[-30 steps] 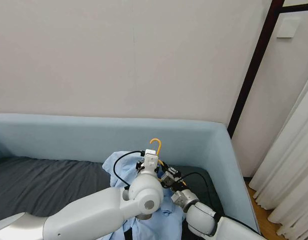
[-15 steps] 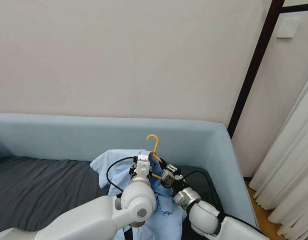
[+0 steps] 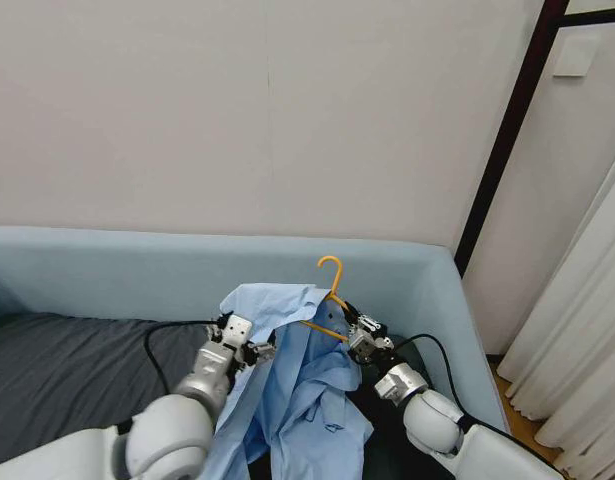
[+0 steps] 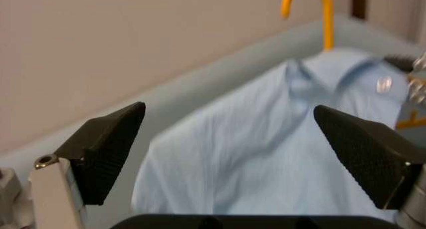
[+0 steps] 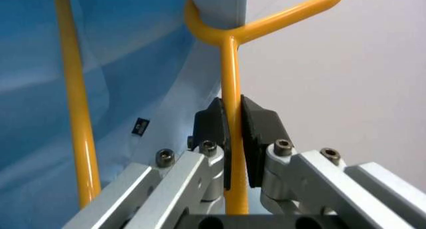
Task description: Pick up the clothes from the sofa and hang them on the clothes hanger.
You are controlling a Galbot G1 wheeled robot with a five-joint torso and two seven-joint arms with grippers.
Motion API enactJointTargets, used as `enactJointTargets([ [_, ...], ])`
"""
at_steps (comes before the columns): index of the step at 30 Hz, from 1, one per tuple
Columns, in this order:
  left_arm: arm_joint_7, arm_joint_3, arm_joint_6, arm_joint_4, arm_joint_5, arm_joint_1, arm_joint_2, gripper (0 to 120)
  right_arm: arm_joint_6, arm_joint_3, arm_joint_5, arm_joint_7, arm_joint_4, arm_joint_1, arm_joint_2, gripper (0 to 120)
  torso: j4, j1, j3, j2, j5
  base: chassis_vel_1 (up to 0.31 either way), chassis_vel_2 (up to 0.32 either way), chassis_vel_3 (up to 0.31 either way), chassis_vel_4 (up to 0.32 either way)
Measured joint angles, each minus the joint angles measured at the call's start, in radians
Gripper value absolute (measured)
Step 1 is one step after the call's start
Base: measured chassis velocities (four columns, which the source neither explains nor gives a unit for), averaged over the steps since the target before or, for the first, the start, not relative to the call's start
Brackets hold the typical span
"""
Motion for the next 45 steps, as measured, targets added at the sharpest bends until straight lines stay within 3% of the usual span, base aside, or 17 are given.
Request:
enactJointTargets([
  [1, 0.129, -0.029, -0.115, 0.059, 0.034, -0.009, 0.037, 100, 0.016, 0.001, -0.021, -0.007, -0.006, 0.002, 0.001, 5, -0.0005, 0.0, 0.0, 0.0, 0.0001, 0.0, 0.0, 0.0, 0.0],
  [2, 0.129, -0.029, -0.115, 0.059, 0.034, -0.009, 0.037, 100, 0.016, 0.001, -0.021, -0.007, -0.006, 0.002, 0.001, 5, -0.0005, 0.0, 0.0, 0.0, 0.0001, 0.0, 0.0, 0.0, 0.0],
  [7, 0.456, -0.125, -0.318, 0.222, -0.031, -0.025, 0.105, 100, 0.053, -0.057, -0.057, -0.014, -0.044, 0.074, 0.041, 5, 0.0001, 0.0, 0.0, 0.0, -0.0001, 0.0, 0.0, 0.0, 0.0],
  [9, 0.496, -0.134, -0.331, 0.245, -0.046, -0.03, 0.111, 100, 0.059, -0.071, -0.064, -0.014, -0.052, 0.089, 0.05, 5, 0.0001, 0.0, 0.0, 0.0, -0.0003, 0.0, 0.0, 0.0, 0.0],
  [11, 0.623, -0.128, -0.355, 0.318, -0.082, -0.063, 0.114, 98, 0.071, -0.088, -0.081, -0.014, -0.061, 0.11, 0.065, 5, 0.0009, 0.0, 0.0, 0.0, 0.0006, 0.0, 0.0, 0.0, 0.0],
  [13, 0.65, -0.124, -0.357, 0.331, -0.087, -0.071, 0.112, 98, 0.072, -0.089, -0.083, -0.014, -0.062, 0.112, 0.066, 5, 0.0009, 0.0, 0.0, 0.0, 0.0006, 0.0, 0.0, 0.0, 0.0],
  [16, 0.865, -0.042, -0.369, 0.443, -0.113, -0.174, 0.091, 98, 0.078, -0.088, -0.103, -0.014, -0.067, 0.116, 0.069, 5, -0.0001, 0.0, 0.0, 0.0, -0.0006, 0.0, 0.0, 0.0, 0.0],
  [17, 0.972, -0.001, -0.37, 0.515, -0.122, -0.237, 0.07, 100, 0.087, -0.077, -0.124, -0.013, -0.073, 0.116, 0.066, 5, -0.0006, 0.0, 0.0, 0.0, 0.0007, 0.0, 0.0, 0.0, 0.0],
  [18, 1.007, 0.013, -0.368, 0.543, -0.125, -0.258, 0.058, 100, 0.091, -0.074, -0.134, -0.013, -0.073, 0.116, 0.063, 5, -0.0006, 0.0, 0.0, 0.0, 0.0005, 0.0, 0.0, 0.0, 0.0],
  [25, 1.143, 0.1, -0.344, 0.633, -0.131, -0.382, -0.003, 100, 0.112, -0.07, -0.177, -0.016, -0.073, 0.125, 0.049, 5, 0.0, 0.0, 0.0, 0.0, 0.0004, 0.0, 0.0, 0.0, 0.0],
  [30, 1.303, 0.258, -0.29, 0.761, -0.139, -0.568, -0.087, 100, 0.148, -0.05, -0.212, -0.031, -0.085, 0.128, 0.051, 5, 0.0, 0.0, 0.0, 0.0, 0.0005, 0.0, 0.0, 0.0, 0.0],
  [31, 1.303, 0.258, -0.29, 0.761, -0.139, -0.568, -0.087, 100, 0.148, -0.05, -0.212, -0.031, -0.085, 0.128, 0.051, 5, 0.0, 0.0, 0.0, 0.0, 0.0005, 0.0, 0.0, 0.0, 0.0],
  [35, 1.379, 0.401, -0.268, 0.865, -0.14, -0.707, -0.167, 99, 0.164, -0.047, -0.213, -0.039, -0.087, 0.131, 0.042, 5, 0.0004, 0.0, 0.0, 0.0, 0.0007, 0.0, 0.0, 0.0, 0.0],
  [40, 1.434, 0.473, -0.255, 0.934, -0.146, -0.779, -0.24, 97, 0.173, -0.038, -0.227, -0.041, -0.081, 0.131, 0.03, 5, -0.0007, 0.0, 0.0, 0.0, 0.0006, 0.0, 0.0, 0.0, 0.0],
  [43, 1.466, 0.491, -0.244, 0.961, -0.148, -0.793, -0.272, 93, 0.176, -0.036, -0.235, -0.041, -0.072, 0.131, 0.025, 5, -0.0007, 0.0, 0.0, 0.0, 0.0009, 0.0, 0.0, 0.0, 0.0],
  [45, 1.497, 0.499, -0.237, 1.001, -0.142, -0.797, -0.309, 81, 0.178, -0.033, -0.241, -0.041, -0.063, 0.13, 0.019, 5, 0.0, 0.0, 0.0, 0.0, 0.0003, 0.0, 0.0, 0.0, 0.0],
])
